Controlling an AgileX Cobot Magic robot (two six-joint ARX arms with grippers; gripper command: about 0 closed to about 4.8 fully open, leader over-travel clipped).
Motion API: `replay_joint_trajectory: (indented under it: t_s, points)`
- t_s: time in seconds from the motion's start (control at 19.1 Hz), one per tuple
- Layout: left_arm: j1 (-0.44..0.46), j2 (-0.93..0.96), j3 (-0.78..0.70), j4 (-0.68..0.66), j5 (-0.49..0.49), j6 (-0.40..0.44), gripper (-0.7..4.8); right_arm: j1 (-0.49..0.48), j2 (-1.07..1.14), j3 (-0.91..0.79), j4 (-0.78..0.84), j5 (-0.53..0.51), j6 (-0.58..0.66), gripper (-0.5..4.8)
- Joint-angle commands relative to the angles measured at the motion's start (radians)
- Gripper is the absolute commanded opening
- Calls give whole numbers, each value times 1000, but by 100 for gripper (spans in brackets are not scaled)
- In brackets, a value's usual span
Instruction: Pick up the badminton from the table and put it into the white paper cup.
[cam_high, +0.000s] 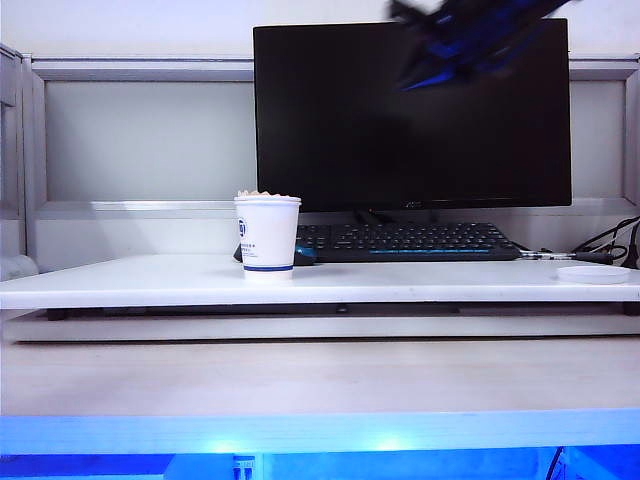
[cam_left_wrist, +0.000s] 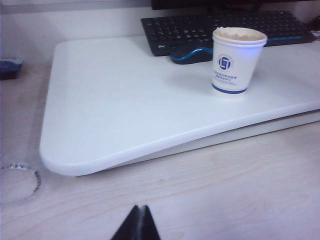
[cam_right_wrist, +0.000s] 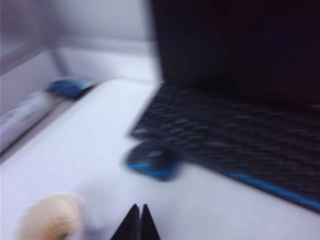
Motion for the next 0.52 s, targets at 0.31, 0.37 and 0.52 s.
replay_joint_trajectory:
  t_s: [0.31, 0.37, 0.52]
  points:
    - [0, 0, 5, 20, 11, 2, -5, -152, -291, -164, -35, -5, -46, -9]
    - [0, 0, 5, 21, 11, 2, -5, -164, -343, -215, -26, -5, -46, -9]
    - [0, 0, 5, 20, 7, 10, -5, -224, -562, -417, -16, 0, -21, -9]
